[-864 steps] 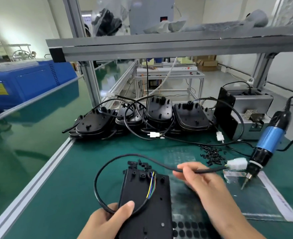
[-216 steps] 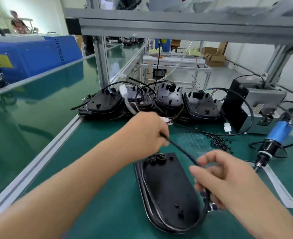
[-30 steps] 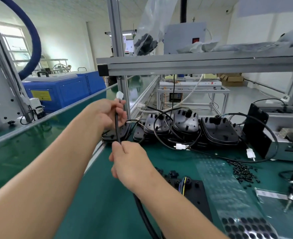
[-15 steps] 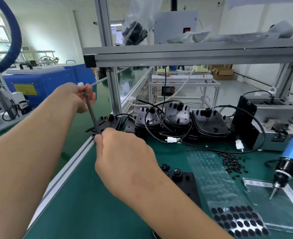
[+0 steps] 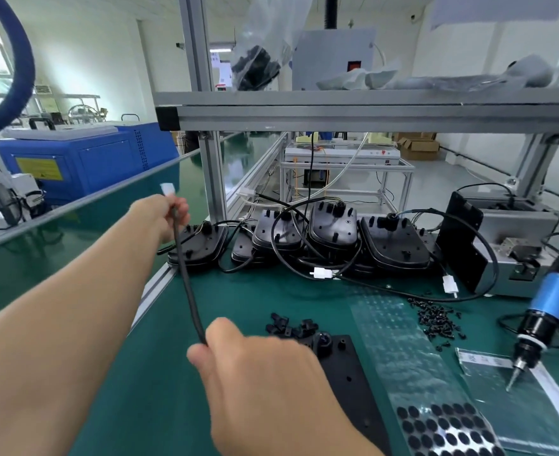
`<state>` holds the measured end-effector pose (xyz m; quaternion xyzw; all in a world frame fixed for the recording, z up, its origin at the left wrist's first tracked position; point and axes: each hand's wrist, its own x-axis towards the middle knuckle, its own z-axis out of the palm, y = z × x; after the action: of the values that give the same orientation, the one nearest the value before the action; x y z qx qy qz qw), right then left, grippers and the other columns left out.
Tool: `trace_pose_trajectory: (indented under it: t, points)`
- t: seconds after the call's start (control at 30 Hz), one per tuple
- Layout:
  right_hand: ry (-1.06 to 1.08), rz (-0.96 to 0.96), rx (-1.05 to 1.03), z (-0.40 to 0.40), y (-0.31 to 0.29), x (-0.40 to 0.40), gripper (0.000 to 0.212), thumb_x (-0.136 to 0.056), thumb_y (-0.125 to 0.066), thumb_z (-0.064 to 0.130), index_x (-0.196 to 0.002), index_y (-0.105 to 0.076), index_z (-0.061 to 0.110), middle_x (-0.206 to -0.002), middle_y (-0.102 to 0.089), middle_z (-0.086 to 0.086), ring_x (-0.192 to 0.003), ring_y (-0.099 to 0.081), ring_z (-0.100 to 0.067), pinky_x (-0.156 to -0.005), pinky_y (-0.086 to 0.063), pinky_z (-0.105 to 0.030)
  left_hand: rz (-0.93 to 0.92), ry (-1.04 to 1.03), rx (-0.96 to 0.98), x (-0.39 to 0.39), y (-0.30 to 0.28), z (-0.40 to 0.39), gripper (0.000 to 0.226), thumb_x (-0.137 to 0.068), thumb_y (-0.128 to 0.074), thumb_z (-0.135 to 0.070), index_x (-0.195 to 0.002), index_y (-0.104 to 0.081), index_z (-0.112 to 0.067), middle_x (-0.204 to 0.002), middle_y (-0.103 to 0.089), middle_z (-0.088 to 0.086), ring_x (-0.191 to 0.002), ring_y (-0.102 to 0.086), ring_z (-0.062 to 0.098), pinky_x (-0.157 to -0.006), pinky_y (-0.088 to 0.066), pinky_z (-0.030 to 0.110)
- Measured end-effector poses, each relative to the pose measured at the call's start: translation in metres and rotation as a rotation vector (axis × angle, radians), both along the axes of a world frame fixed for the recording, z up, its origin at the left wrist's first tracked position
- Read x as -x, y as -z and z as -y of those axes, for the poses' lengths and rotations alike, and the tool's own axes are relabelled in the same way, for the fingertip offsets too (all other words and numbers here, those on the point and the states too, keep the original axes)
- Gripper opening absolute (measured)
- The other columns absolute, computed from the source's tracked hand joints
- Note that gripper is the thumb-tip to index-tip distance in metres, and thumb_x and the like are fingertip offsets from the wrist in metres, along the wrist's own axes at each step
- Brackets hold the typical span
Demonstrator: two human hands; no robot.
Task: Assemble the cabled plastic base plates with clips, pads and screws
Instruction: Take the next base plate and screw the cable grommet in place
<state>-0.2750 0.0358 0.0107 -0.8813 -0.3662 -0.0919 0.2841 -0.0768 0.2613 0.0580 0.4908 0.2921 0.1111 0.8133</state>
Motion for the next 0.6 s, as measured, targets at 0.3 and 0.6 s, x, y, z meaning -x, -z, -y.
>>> trace_pose_trajectory:
  t: [0.3,0.6]
  points:
    - [-0.247,-0.060,0.230,0.082,0.044,-0.029,0.037,-0.096,-0.037,0.048,-0.130,-0.051,0.044,-0.147,-0.039,0.020,-0.139,-0.014,0.007,-0.112,-0.010,-0.019,-0.223,0.307,-1.268,0.005,0.071,0.008,0.025,-0.093,-0.059,-0.027,-0.079,-0.068,-0.009,-0.059,-0.056,0.004,-0.049,-0.047,0.016,-0.052,-0.040,0.023]
    - [0.012,0.046,0.248,0.107,0.064,-0.074,0.033,-0.101,-0.045,0.028,-0.129,-0.052,0.042,-0.153,-0.030,0.016,-0.143,-0.019,-0.004,-0.113,-0.023,-0.019,0.030,0.525,-1.878,0.032,0.124,0.065,0.025,-0.093,-0.057,-0.019,-0.114,-0.069,-0.020,-0.110,-0.063,0.006,-0.108,-0.056,0.025,-0.092,-0.044,0.032]
